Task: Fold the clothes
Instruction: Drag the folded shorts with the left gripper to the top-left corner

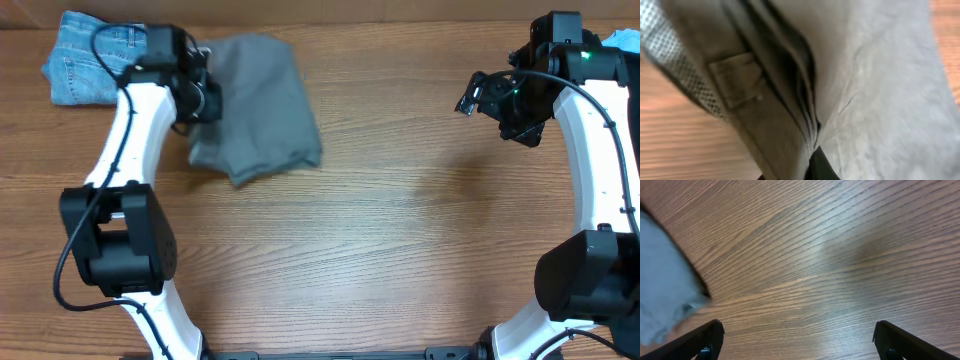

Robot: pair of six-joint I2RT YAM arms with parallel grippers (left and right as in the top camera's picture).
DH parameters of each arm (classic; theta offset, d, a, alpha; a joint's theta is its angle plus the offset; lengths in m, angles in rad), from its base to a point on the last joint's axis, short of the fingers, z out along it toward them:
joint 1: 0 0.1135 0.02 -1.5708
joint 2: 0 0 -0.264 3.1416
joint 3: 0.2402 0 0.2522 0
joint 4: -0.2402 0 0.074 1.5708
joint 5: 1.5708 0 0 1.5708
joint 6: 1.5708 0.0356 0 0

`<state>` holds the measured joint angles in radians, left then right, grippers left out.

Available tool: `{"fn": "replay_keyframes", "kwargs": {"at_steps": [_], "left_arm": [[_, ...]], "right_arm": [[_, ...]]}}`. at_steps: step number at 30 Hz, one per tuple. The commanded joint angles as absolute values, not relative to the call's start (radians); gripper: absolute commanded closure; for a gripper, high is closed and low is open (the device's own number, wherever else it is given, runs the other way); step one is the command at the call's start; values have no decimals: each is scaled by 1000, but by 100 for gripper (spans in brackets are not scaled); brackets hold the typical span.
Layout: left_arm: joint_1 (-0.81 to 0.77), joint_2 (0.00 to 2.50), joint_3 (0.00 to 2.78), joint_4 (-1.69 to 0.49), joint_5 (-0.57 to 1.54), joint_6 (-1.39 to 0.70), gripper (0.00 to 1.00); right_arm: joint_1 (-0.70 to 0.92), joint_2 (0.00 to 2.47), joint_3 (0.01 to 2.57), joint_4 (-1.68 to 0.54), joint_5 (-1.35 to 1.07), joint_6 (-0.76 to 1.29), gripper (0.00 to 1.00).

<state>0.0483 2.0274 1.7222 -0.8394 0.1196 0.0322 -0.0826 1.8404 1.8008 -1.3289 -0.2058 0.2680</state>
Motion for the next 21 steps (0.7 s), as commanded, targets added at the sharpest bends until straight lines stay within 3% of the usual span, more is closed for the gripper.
{"fn": "replay_keyframes", "kwargs": {"at_steps": [1,12,21], "left_arm": [[101,2029,1817,-840,73,148,96],[234,2029,1889,-777,-63,323,96],[266,2029,1890,-591,-152,423,96]], "right_arm": [[-81,1837,1806,-1334,-211,262,0],[-80,1837,1806,-1360,-246,267,0],[-78,1837,1806,-1391,-271,312,0]]}}
